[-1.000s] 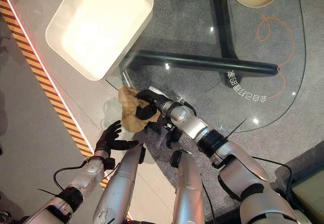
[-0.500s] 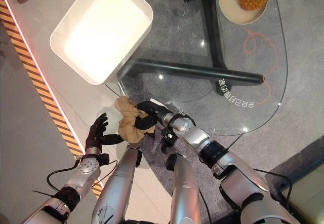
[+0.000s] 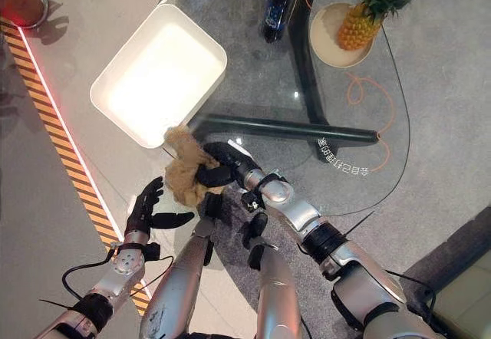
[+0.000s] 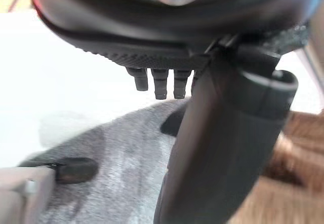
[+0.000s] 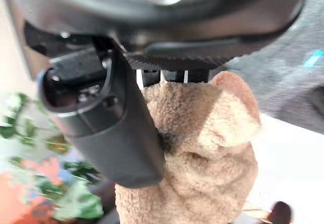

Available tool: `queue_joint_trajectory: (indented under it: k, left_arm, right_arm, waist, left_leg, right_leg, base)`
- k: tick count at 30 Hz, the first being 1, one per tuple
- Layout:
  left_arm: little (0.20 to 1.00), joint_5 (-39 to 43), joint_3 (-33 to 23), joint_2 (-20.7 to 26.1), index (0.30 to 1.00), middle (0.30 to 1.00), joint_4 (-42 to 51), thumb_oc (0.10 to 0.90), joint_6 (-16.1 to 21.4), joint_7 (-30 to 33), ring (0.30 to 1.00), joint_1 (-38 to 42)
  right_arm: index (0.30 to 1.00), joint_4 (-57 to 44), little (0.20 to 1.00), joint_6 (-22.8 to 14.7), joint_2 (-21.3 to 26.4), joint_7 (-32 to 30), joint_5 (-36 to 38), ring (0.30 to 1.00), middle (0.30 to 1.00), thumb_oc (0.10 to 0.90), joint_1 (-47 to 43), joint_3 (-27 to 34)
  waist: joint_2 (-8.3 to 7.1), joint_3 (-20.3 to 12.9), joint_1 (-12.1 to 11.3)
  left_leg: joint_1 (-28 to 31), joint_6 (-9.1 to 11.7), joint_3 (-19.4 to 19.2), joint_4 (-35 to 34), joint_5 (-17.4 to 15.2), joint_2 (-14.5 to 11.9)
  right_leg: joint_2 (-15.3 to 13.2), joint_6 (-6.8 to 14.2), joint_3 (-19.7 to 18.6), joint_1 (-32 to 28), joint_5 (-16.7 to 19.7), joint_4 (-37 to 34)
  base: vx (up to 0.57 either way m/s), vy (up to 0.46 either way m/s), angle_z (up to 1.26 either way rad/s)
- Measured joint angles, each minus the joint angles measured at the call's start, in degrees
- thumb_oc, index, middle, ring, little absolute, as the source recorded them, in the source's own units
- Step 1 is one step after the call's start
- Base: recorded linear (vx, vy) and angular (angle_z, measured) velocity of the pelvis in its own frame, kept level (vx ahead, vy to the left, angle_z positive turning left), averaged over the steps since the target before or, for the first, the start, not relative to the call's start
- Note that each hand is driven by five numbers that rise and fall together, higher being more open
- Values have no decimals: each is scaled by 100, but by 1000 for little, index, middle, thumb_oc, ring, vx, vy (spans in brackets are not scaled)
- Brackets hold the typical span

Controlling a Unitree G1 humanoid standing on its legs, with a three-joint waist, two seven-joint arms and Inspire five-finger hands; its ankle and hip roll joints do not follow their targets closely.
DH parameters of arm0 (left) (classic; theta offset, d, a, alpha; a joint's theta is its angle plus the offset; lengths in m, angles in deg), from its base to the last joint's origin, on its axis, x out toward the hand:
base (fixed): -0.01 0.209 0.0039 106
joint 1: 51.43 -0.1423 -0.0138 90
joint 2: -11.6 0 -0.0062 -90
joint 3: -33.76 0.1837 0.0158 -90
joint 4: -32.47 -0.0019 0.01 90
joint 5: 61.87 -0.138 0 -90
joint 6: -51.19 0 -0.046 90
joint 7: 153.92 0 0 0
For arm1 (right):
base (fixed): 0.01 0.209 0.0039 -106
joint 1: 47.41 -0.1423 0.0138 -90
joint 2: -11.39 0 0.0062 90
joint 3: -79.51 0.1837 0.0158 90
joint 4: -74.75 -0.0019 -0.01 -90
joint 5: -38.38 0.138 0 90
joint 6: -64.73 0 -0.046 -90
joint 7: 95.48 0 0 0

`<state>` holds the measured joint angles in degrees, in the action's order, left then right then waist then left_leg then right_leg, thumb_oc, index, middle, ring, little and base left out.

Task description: Wipe the table with a cloth and put it in the basket.

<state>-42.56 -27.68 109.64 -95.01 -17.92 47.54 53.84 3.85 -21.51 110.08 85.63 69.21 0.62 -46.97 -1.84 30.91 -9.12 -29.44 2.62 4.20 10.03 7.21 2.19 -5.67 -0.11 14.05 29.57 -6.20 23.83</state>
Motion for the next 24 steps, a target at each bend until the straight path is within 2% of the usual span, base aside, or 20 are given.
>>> queue_joint_trajectory:
  k: [6, 10, 17, 24]
  left_arm:
    - [900, -221, 139, 199, 900, 900, 450, 800, 120, -70, 900, -12]
    - [900, -209, 109, 200, 900, 900, 657, 800, 353, -25, 900, -5]
    - [900, -220, -135, 199, 900, 900, 1642, 800, 593, 484, 900, 50]
    - [900, -392, -192, 194, 900, 900, 2057, 800, 631, 795, 900, 215]
  right_arm:
    - [300, -410, 200, -209, -36, -366, 56, 300, 300, 100, 127, 336]
    - [300, -495, 200, -262, 5, -527, -107, 300, 300, 100, 258, 517]
    - [300, -495, 200, -254, 129, -600, -278, 300, 300, 100, 660, 641]
    - [300, -541, 200, -241, 152, -587, -368, 300, 300, 100, 698, 608]
  waist:
    - [11, 2, 142]
    - [68, 2, 190]
    - [99, 14, 178]
    - [118, 22, 185]
  left_leg:
    - [273, -38, -114, -103, -5, 28]
    - [356, -57, -202, -119, -19, 32]
    - [377, -80, -194, -185, 0, 28]
    - [366, -80, -190, -205, 0, 28]
  right_leg:
    - [-38, 34, -104, -196, -7, -14]
    - [-40, 57, -192, -245, 1, -15]
    - [-36, 65, -184, -238, -21, -15]
    - [-35, 65, -179, -218, -48, -15]
  base:
    - [4, 35, -7]
    - [-2, 8, -10]
    - [-10, -21, 0]
    - [0, 0, 0]
